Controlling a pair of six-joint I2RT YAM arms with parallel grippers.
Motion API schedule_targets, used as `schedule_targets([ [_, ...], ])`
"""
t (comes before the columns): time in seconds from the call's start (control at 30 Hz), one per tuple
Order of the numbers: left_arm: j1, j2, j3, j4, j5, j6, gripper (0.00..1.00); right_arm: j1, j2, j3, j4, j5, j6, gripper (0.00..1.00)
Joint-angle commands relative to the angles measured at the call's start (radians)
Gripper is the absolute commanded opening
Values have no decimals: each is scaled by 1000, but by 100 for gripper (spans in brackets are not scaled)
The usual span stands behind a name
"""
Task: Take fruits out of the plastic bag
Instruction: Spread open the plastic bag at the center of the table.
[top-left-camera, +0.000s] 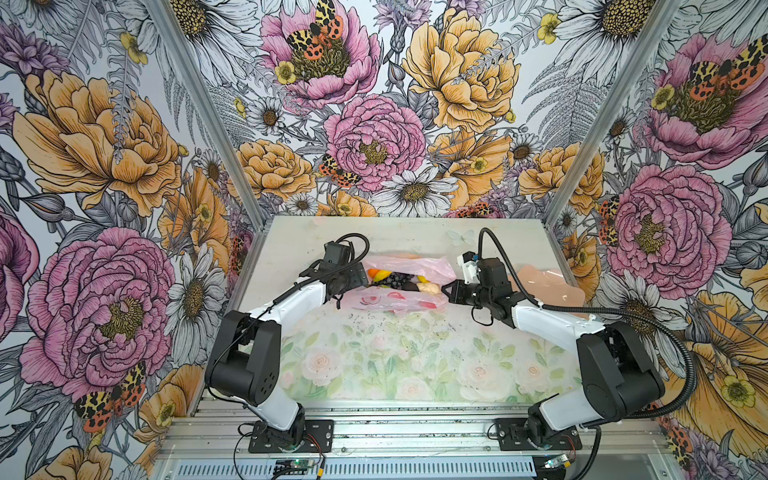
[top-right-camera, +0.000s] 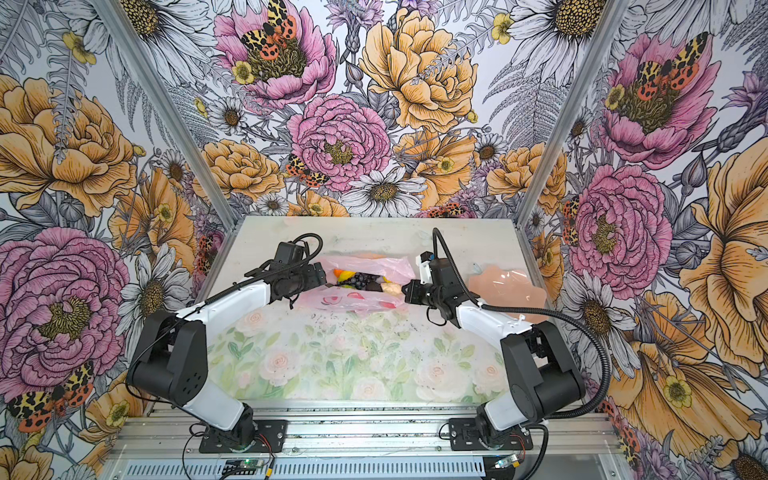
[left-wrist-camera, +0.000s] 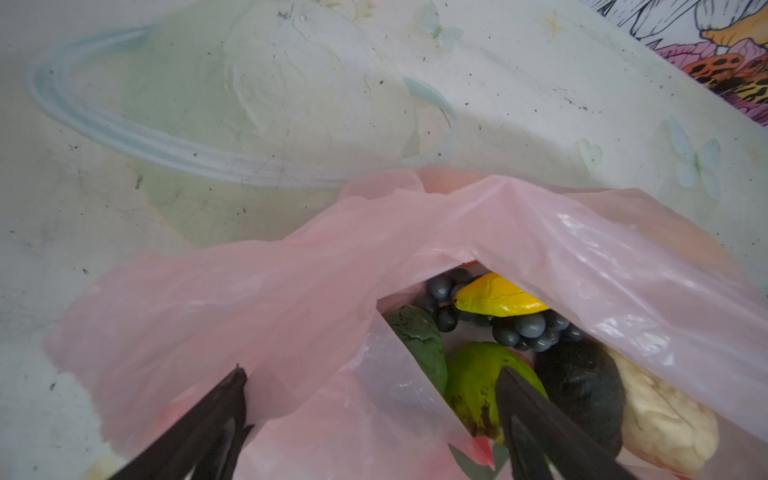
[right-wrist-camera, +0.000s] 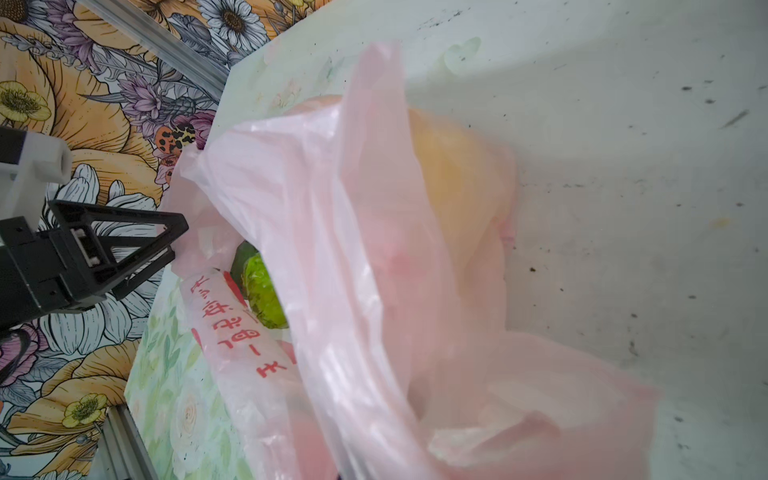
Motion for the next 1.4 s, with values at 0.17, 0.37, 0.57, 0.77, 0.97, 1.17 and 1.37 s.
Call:
schedule_targets([
  [0.17,-34,30,-73,77,89,-73,82,8,14,25,-10,45,-10,0],
  [0.37,-45,30,-97,110,110,-65,54,-18,21,31,-2,36,46,0],
  [0.57,-34,-38,-222,210,122,-61,5,-87,41,30,52,-19,152,0],
  [0.77,-43,-187,-399,368,138,-44,0,-105,81,47,56,-9,201,0],
  [0.97,-83,-280,-478,436,145,5,0,-70,32,65,-84,122,96,16],
  [1.17,-120,-315,-472,391,63,47,0,93,-111,172,-411,468,-75,66],
  [1.37,-110,-347,-478,395,74,58,0,285,-55,327,-555,623,-154,72],
])
